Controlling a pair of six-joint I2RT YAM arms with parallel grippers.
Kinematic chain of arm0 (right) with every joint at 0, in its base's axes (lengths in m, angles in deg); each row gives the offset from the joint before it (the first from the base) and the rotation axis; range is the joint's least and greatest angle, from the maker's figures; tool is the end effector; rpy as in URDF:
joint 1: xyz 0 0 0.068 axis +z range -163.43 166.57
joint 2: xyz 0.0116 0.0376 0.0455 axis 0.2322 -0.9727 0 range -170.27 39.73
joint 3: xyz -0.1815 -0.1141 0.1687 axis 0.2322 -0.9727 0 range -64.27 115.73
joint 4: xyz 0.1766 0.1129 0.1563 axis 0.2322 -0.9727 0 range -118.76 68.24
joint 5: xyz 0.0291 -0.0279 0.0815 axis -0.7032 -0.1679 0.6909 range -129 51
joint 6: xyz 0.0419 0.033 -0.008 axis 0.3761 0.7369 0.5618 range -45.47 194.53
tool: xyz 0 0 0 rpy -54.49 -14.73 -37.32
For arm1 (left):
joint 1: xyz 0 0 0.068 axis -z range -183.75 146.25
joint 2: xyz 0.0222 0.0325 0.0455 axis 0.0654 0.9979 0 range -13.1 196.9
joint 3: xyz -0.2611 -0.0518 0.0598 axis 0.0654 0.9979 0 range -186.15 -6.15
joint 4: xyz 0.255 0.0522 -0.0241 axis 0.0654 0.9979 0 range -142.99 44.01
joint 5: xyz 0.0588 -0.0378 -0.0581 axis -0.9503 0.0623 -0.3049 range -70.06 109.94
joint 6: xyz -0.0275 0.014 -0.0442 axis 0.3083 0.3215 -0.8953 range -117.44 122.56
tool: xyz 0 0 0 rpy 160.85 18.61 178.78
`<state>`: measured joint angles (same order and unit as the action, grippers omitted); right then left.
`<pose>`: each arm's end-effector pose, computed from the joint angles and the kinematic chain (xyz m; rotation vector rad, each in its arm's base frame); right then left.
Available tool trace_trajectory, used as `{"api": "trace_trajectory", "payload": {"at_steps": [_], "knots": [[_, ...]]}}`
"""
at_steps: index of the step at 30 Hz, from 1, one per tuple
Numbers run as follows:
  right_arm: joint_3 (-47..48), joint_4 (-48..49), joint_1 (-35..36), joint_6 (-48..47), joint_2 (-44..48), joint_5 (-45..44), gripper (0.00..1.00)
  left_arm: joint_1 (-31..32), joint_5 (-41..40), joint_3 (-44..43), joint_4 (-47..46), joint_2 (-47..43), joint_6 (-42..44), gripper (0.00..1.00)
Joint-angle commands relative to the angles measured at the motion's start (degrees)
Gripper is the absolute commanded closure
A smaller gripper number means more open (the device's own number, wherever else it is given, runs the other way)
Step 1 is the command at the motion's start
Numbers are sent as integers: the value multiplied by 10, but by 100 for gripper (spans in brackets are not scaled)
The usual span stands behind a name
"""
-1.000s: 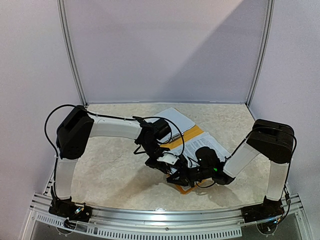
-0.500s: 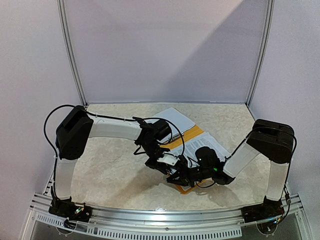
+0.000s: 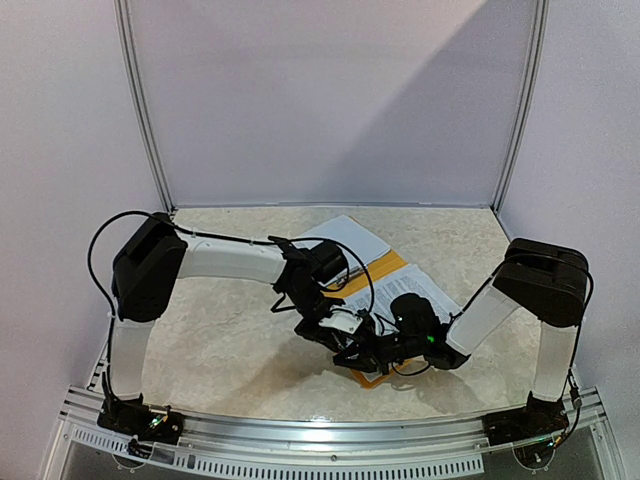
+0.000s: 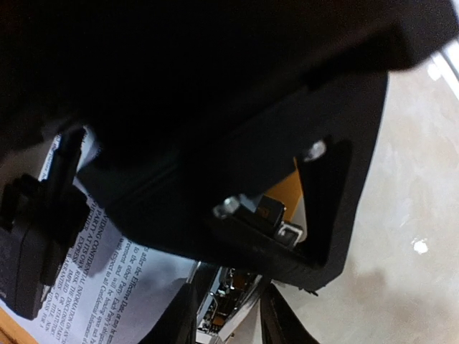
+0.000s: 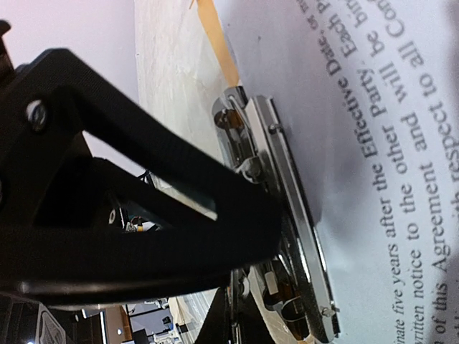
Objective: Put the files into the folder
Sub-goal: Clamp the file in the folder with some files.
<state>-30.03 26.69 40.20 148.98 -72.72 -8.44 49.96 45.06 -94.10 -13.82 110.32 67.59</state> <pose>0.1755 0.2687 0.0779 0.0648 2.6416 1.6734 0.2411 -0.3538 0.1382 2.4325 1.3431 -0.5790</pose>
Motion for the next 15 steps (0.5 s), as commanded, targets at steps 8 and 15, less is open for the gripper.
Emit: {"api": "trace_trajectory", "payload": {"at_steps": [8, 15], "knots": [[-2, -69, -3, -10, -14, -30, 100, 17, -1, 10, 21, -9, 35, 72], [3, -73, -3, -13, -14, -27, 100, 18, -37, 24, 6, -2, 40, 81]]}}
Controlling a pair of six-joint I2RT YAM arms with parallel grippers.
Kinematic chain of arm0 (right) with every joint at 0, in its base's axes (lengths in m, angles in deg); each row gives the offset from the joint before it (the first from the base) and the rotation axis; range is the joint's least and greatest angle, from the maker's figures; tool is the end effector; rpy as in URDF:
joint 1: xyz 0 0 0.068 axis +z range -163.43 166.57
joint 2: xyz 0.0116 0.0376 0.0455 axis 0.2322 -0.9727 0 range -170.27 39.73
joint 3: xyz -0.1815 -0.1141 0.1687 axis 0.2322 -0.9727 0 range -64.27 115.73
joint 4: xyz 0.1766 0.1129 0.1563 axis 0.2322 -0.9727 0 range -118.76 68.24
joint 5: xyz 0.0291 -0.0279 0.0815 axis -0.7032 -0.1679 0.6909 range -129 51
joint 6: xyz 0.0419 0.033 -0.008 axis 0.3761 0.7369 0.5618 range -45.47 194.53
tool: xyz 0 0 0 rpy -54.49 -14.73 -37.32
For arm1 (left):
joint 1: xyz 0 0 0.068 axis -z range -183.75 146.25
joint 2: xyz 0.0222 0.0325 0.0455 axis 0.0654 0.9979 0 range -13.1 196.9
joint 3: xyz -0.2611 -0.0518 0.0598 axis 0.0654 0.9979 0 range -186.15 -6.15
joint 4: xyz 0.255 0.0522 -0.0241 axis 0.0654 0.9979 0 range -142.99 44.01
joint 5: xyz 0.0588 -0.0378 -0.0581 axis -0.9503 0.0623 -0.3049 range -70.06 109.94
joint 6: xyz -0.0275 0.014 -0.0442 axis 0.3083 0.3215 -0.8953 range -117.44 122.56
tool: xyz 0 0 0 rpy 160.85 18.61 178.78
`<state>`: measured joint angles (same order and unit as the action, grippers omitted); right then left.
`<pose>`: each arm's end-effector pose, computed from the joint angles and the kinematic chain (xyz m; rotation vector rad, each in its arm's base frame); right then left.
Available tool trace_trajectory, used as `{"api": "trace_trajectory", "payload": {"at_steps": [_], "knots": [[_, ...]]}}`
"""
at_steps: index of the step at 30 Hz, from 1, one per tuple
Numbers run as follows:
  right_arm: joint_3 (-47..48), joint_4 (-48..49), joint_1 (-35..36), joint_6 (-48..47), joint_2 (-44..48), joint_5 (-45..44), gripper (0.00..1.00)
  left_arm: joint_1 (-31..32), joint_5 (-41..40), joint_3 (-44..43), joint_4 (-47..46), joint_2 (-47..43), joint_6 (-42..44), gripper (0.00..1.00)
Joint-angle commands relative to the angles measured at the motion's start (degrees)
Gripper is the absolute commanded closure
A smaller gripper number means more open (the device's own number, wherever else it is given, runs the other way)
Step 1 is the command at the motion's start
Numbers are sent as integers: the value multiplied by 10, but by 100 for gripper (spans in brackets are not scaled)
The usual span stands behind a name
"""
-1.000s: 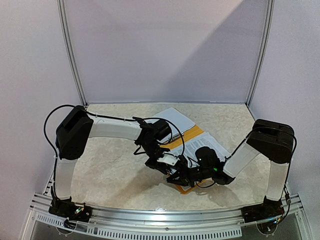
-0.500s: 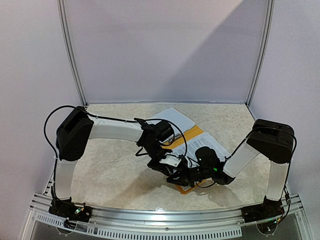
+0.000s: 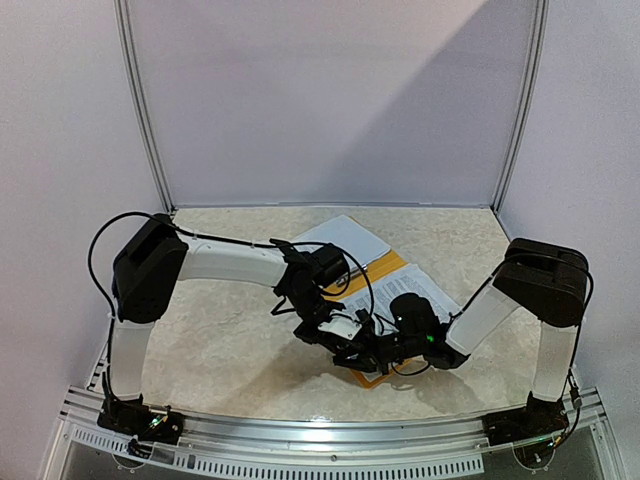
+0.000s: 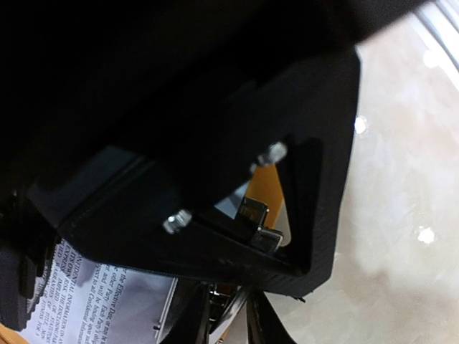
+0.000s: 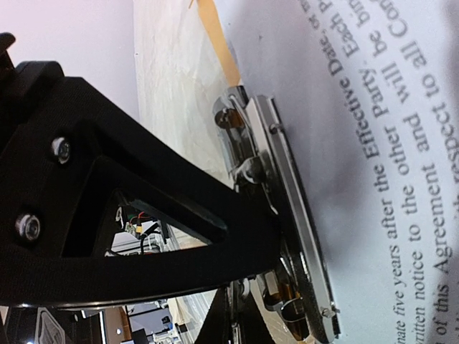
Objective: Put the files into the folder
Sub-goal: Clamp the file in the folder with some files.
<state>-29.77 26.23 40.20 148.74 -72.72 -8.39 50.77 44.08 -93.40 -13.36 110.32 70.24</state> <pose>0.1760 0.2693 0.0781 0.0603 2.6441 1.6700 0.2347 -0.3543 0.1346 2.4852 1.2866 -0.5545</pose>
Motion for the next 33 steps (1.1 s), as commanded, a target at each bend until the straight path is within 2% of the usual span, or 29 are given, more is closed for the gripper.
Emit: {"api": "trace_trajectory", "payload": {"at_steps": [1, 8, 13, 17, 20, 26, 33], "knots": [[2, -70, -4, -12, -13, -27, 100, 9, -36, 19, -3, -1, 16, 82], [9, -77, -3, -15, -14, -26, 100, 11, -30, 22, 5, 3, 18, 100], [13, -82, -4, -16, -7, -20, 99, 10, -30, 21, 15, 2, 27, 100], [15, -86, -3, -13, 14, -12, 86, 10, -29, 22, 17, 1, 29, 100], [12, -101, -1, -7, 50, -14, 81, 6, -27, 23, 15, -1, 27, 100], [31, -204, 21, -21, 117, -28, 80, 4, -21, 22, 16, 0, 31, 100], [21, -255, 23, -5, 168, -52, 81, 5, -20, 22, 13, 3, 16, 100]]}}
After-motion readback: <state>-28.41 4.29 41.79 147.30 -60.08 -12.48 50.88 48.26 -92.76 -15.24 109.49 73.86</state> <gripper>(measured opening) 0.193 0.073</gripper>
